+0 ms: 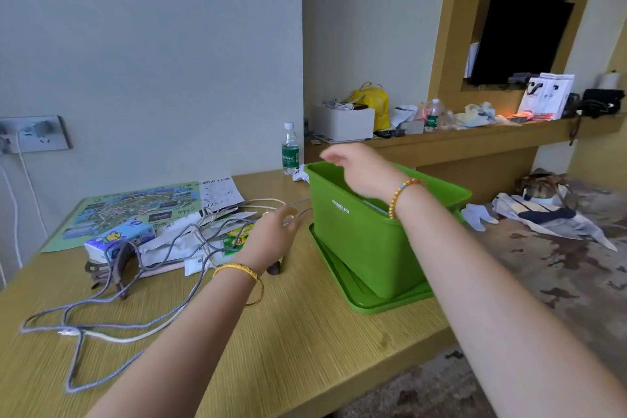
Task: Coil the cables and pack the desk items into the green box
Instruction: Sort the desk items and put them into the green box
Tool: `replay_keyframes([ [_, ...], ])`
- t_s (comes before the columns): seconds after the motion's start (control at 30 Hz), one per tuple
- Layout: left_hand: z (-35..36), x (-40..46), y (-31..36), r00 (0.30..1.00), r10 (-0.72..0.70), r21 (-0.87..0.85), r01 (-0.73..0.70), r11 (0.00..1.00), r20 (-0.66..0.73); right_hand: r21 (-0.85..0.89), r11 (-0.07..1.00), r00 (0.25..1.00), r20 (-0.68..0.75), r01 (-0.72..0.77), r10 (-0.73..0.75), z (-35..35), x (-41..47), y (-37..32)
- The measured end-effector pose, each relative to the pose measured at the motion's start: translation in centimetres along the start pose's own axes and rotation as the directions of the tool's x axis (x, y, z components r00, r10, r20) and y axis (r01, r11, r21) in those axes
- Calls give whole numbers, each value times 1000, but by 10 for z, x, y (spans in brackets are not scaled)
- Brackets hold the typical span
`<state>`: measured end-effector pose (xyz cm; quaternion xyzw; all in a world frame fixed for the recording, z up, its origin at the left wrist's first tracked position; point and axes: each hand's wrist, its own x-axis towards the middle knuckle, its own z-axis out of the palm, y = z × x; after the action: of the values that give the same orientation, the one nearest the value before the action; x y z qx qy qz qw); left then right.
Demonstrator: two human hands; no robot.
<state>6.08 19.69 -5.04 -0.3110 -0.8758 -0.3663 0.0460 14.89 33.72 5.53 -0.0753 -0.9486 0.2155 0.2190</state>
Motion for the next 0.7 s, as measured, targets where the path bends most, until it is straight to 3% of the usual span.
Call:
replay_keyframes([
  [0.13,-2,-11,-30,998,-57,-12,57,998,-33,172,971,985,-83,165,-153,55,-8,-27],
  [0.37,0,-25,-66,989,-140,-5,140,990,48,206,978,998,62,-27,14,156,-18,5],
  [0.7,11,-41,-104,999,37,81,-37,996,6,168,984,988,149,-56,31,228,-25,17],
])
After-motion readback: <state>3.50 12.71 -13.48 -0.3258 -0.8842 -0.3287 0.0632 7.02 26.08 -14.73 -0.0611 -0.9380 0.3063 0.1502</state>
